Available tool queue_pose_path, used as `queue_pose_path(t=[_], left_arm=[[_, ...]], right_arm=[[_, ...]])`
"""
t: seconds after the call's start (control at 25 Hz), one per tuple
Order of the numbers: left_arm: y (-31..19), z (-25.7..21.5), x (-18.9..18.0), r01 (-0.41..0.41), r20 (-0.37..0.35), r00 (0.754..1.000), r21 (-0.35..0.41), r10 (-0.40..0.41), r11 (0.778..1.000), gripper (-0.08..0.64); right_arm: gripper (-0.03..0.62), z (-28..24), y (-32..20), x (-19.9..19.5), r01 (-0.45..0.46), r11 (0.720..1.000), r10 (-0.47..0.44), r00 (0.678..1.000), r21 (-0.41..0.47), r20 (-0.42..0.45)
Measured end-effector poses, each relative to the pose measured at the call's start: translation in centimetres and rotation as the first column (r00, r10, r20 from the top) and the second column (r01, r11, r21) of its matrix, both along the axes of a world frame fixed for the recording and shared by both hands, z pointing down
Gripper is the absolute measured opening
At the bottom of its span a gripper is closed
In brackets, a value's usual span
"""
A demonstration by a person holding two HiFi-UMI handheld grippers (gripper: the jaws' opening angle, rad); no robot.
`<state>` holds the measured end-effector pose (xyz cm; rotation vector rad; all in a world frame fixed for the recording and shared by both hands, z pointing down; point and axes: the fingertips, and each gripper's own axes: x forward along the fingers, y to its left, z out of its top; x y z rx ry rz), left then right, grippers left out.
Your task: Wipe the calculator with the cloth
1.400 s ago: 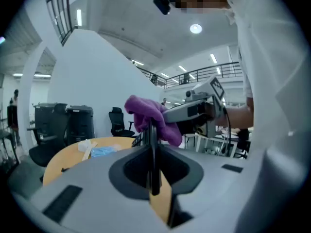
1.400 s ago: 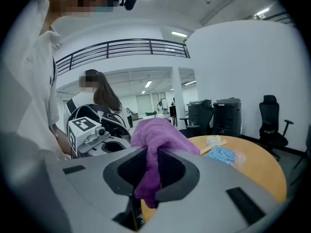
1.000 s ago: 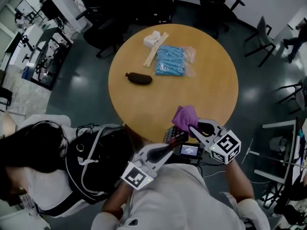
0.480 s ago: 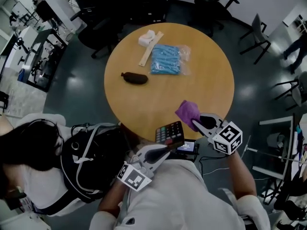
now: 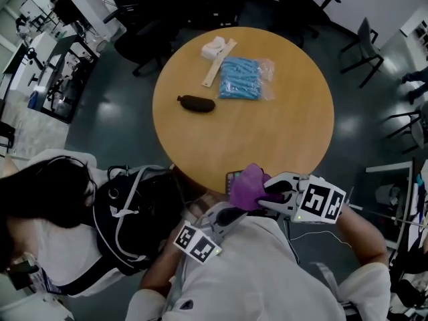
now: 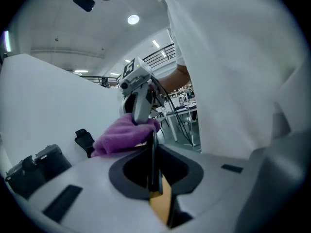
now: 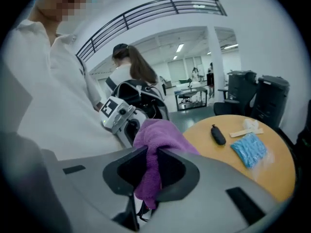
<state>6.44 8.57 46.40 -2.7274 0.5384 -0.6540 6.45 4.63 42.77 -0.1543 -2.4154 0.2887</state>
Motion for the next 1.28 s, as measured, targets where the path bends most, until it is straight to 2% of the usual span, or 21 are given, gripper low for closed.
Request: queue_pose_path(t=[0.2,0.48,0.76,1.0,1.28], left_arm=[[0.7,-0.8,0.5,-0.059,-0.001,0.998,0.028,0.060,0.998,0.048],[1.2,-1.5,1.3,-0.117,0.022,0.993,0.054,0.116,0.992,0.048],[0.9,-0.7,1.4,-0.141,0.047,0.989,0.041,0.139,0.989,0.049],[1.9,-2.0,2.2,-0.222,0.016,0.975,0.037,0.222,0.974,0.051],[2.2,-2.4,1.6,-0.234,-0.015,0.972,0.016,0.234,0.972,0.055]], right_arm=[[0.060,1.9,1.4,-0.9,0.105,0.994,-0.107,0.991,-0.029,-0.085],[0.060,3.7,0.9,-1.2,0.137,0.987,-0.148,0.976,-0.078,-0.160],[0.060,6.0,0.1,-2.1,0.187,0.976,-0.207,0.955,-0.112,-0.212],[0.060,7.8,-0.9,-2.4,0.235,0.966,-0.256,0.922,-0.103,-0.290],[0.060,11.1,-2.3,-2.7,0.176,0.971,-0.219,0.924,-0.161,-0.313]])
